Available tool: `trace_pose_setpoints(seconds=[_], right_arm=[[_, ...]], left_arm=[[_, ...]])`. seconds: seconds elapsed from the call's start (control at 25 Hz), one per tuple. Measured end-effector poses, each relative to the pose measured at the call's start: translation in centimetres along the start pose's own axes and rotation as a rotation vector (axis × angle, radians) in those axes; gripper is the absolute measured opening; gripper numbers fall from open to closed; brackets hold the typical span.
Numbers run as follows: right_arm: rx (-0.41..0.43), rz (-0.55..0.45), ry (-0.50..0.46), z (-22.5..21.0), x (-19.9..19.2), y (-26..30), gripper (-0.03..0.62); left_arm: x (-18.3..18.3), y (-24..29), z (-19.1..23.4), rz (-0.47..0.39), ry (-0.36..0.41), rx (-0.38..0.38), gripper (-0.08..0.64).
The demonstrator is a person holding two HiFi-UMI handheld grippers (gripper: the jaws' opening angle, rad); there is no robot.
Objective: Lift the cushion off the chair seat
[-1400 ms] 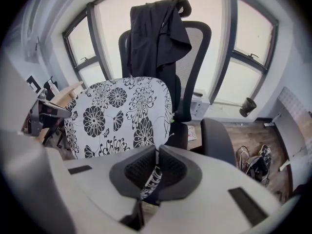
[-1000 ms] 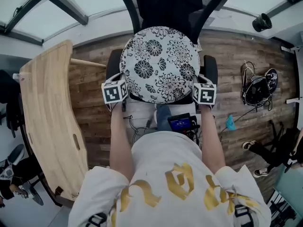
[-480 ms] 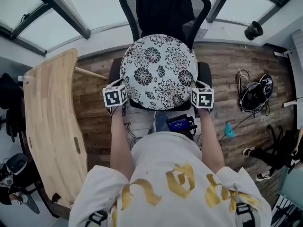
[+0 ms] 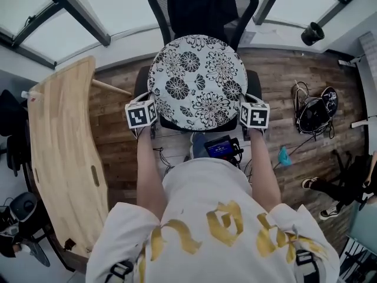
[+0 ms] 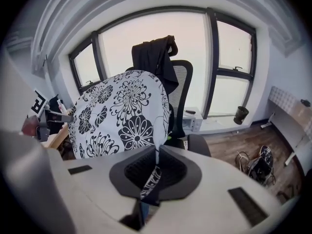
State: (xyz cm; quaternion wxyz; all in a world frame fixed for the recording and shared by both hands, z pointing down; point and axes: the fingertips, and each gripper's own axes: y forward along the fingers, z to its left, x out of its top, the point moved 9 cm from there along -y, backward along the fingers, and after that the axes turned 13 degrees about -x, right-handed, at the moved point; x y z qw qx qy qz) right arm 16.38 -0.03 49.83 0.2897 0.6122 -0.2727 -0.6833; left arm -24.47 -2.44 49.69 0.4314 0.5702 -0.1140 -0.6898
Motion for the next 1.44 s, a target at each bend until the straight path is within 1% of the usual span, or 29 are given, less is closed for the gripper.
trace_pose_setpoints(seconds=[0.16,0.32,0.44,0.6,0.8,1.04,1.28,1.44], right_arm=[[0.001,-0.005,-0.005,0.1,0.2,-0.2,0.023],[0.021,0.009,0.044,0.1,0.3,0.2,0.023],[0.016,0.016,0.052,0.1,0.0,0.4,0.023],[0.01,0.036,0.056,-0.2,-0.6,0.7,0.023],[0.015,0.038,0.071,-0.2,-0.8,0.7,0.022],[0.02,0.042,0.074,-0.1,-0.4,1.1,0.021],[0.017,0.051,0.066,-0.1,-0.5,1.2,0.023],[0.038,0.043,0.082,-0.2,-0.4,1.5,0.021]], left_arm=[[-0.3,-0.3,-0.1,0.0,-0.003,0.003,0.021],[-0.2,-0.1,-0.2,0.001,-0.015,0.002,0.021],[0.1,0.2,-0.5,0.007,0.003,-0.006,0.021],[0.0,0.4,-0.5,0.011,0.032,0.008,0.021],[-0.2,0.5,-0.5,0.029,0.031,0.002,0.021],[0.7,0.5,-0.4,0.0,0.047,0.015,0.021],[0.4,0.6,-0.3,0.008,0.045,0.017,0.021],[0.2,0.8,-0.1,0.011,0.041,0.026,0.021]])
